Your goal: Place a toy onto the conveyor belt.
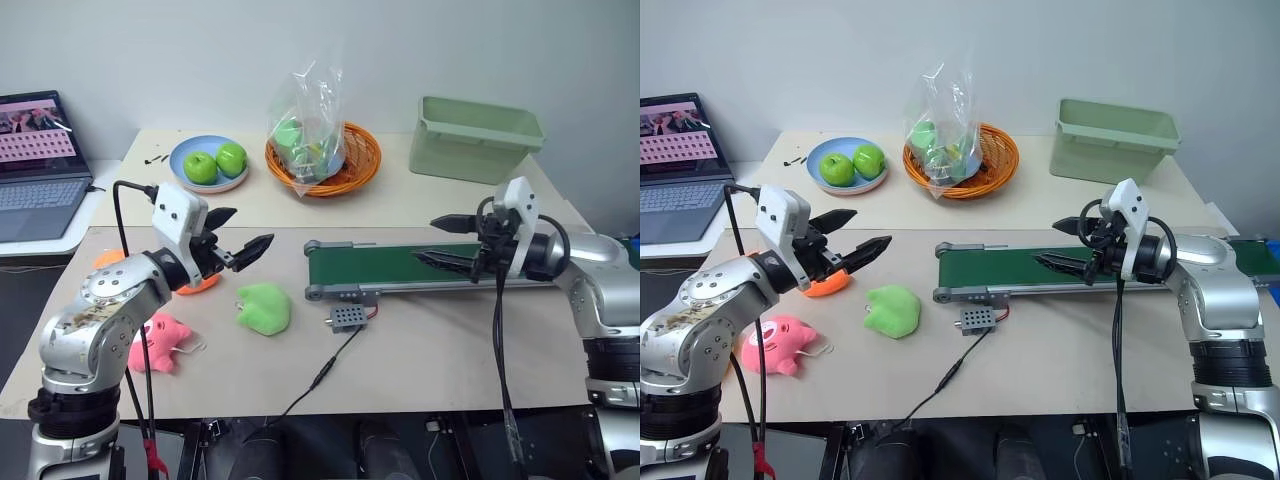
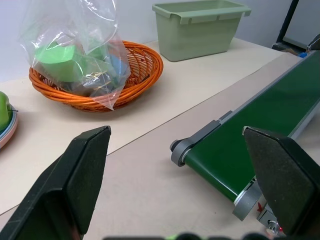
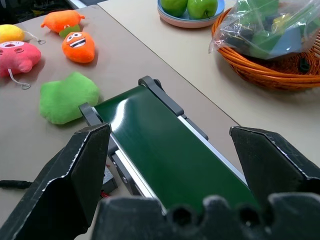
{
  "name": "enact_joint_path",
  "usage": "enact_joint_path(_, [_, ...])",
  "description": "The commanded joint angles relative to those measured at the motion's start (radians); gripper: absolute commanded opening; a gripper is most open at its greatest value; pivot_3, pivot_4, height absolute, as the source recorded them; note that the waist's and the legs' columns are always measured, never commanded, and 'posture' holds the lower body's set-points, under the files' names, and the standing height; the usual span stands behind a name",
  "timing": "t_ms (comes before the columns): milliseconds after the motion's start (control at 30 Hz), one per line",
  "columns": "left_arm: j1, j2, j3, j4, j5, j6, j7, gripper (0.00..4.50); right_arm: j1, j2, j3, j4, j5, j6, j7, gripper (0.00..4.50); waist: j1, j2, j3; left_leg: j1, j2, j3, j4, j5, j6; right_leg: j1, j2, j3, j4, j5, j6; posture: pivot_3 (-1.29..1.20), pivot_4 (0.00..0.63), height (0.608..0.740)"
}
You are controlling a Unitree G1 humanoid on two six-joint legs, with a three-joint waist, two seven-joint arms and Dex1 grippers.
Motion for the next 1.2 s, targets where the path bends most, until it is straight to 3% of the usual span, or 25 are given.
enact_joint_path(33, [0.024, 0.007, 0.008, -0.024, 0.007, -0.038, -0.012, 4.5, -0.026, -0.024, -0.004, -0.012, -0.012, -0.027, 0.007, 4.47, 0.0, 0.0, 0.0, 0.0, 0.0, 0.0, 0.0, 0.0, 0.0, 0.0, 0.0, 0.0, 0.0, 0.0, 0.0, 0.0, 0.15, 0.74])
enact_joint_path(600, [0.095, 0.05, 0.076, -0.042, 0.015, -0.011, 0.009, 4.5, -0.133, -0.006, 0.066, -0.023, 0.003, -0.009, 0.114, 4.47, -0.003, 0.0, 0.0, 0.0, 0.0, 0.0, 0.0, 0.0, 0.0, 0.0, 0.0, 0.0, 0.0, 0.0, 0.0, 0.0, 0.15, 0.74])
enact_joint_path(733, [0.225, 0.094, 0.237, -0.066, 0.017, -0.014, 0.018, 4.5, -0.212, 0.03, 0.105, 0.03, -0.004, -0.035, 0.161, 4.47, -0.025, 0.001, 0.0, 0.001, 0.001, 0.001, -0.001, 0.0, 0.0, -0.001, 0.001, 0.001, 0.0, 0.0, 0.0, 0.0, 0.15, 0.74])
enact_joint_path(900, [0.321, 0.07, 0.388, -0.09, 0.032, 0.009, 0.114, 4.5, -0.277, 0.041, 0.191, 0.093, -0.044, -0.061, 0.261, 4.47, -0.02, 0.001, 0.001, 0.0, 0.001, 0.0, -0.001, 0.0, 0.0, -0.001, 0.0, 0.0, 0.0, 0.0, 0.0, 0.0, 0.15, 0.74])
enact_joint_path(1133, [0.385, -0.062, 0.617, -0.153, -0.062, 0.076, 0.266, 4.5, -0.394, 0.103, 0.267, 0.238, -0.103, -0.169, 0.351, 4.47, -0.012, 0.001, 0.001, 0.0, 0.001, -0.001, -0.001, 0.0, 0.0, -0.001, -0.001, 0.0, 0.0, 0.0, 0.0, 0.0, 0.15, 0.74])
enact_joint_path(1200, [0.397, -0.123, 0.758, -0.117, -0.125, 0.101, 0.343, 4.5, -0.419, 0.127, 0.282, 0.284, -0.119, -0.2, 0.37, 4.47, -0.01, 0.001, 0.001, 0.0, 0.001, -0.002, -0.001, 0.0, 0.0, -0.001, -0.001, -0.001, 0.0, 0.0, -0.001, 0.0, 0.15, 0.74])
